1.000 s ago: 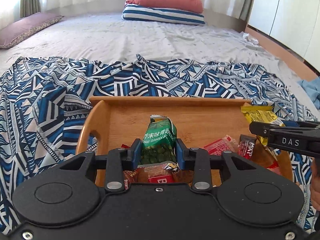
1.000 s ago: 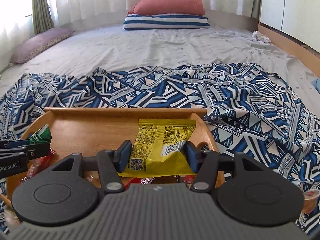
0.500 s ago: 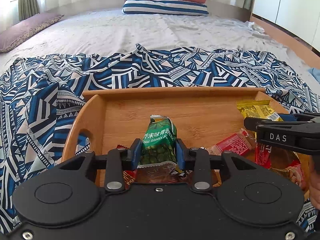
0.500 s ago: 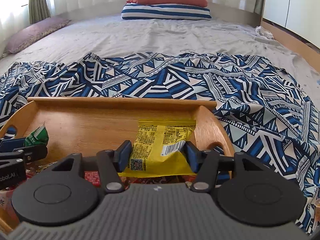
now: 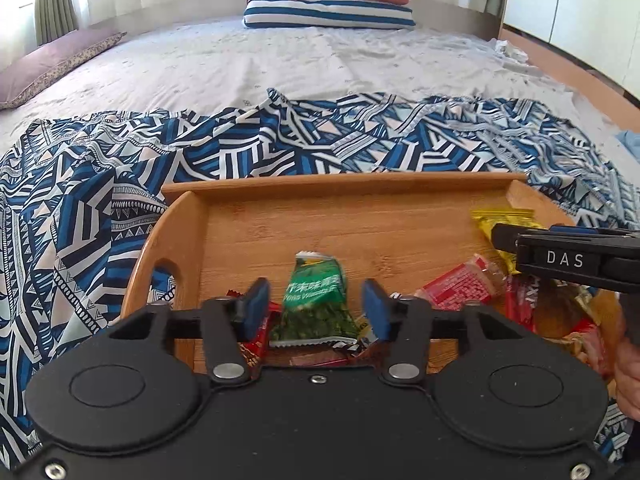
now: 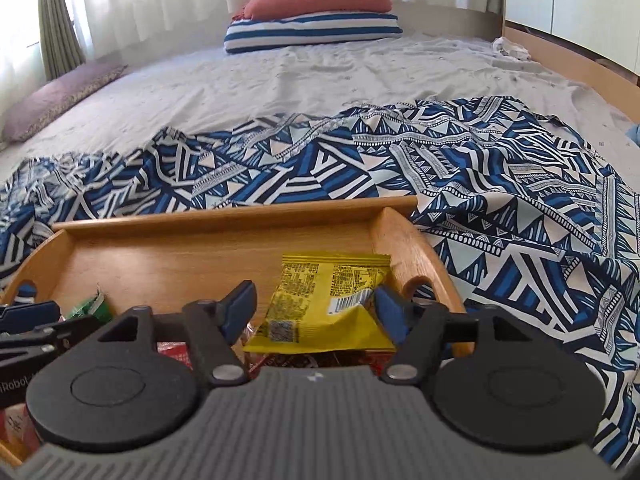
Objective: Organize snacks
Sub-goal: 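Open both tools to release the green bag and yellow packet onto the tray, then withdraw both tools toward the biscuit packet and the clear candy bag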
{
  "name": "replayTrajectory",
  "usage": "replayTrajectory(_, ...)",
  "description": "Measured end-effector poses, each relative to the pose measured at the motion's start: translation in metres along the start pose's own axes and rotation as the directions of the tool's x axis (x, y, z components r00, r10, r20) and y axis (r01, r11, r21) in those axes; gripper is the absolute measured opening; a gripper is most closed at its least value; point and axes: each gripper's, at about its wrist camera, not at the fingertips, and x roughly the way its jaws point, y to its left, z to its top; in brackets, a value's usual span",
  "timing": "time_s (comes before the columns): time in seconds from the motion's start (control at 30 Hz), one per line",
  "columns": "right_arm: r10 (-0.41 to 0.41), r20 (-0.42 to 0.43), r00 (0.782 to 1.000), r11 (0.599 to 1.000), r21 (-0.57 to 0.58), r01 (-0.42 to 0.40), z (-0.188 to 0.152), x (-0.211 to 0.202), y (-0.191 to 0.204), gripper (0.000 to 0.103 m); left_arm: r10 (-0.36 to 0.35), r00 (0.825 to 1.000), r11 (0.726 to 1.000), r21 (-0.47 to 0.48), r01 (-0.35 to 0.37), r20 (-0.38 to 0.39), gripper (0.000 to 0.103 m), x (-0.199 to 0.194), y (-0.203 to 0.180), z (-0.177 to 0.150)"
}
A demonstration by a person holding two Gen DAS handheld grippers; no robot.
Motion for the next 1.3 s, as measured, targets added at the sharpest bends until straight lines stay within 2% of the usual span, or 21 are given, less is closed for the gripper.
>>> replayTrajectory(0.13,0.004,0.033,0.999,1.000,0.013,-0.004,0.004,-0.018,0.000,0.086,-0.011,1.000,1.000,0.022,0.011,0.014,0.066,-0.018,-0.001,0.001)
replayTrajectory(0.27,0.015,0.062,0.998,1.000,0.013,-0.016,0.004,-0.040,0.003,0.089,-0.003,0.999,0.998,0.064,0.000,0.047,0.081,-0.042,0.000,-0.003)
replayTrajectory(0.47,0.022,0.096,0.995,1.000,-0.019,-0.021,-0.004,-0.074,0.014,0.094,-0.016,0.997,0.997,0.081,0.011,0.069,0.090,-0.078,0.010,-0.016)
replayTrajectory(0.77,0.076,0.132,0.988,0.997,-0.025,-0.073,-0.032,-0.117,0.028,0.103,-0.033,0.995,0.997,0.074,0.026,0.095,0.092,-0.124,0.040,-0.050)
replayTrajectory(1.03,0.095,0.123,0.988,0.986,-0.148,-0.076,-0.071,-0.134,0.053,0.103,-0.024,0.992,0.997,0.075,0.015,0.120,0.095,-0.150,0.061,-0.078)
replayTrajectory(1.3,0.135,0.104,0.985,0.958,-0.266,-0.103,-0.109,-0.146,0.076,0.103,-0.019,0.995,0.996,0.085,0.011,0.099,0.095,-0.156,0.068,-0.105)
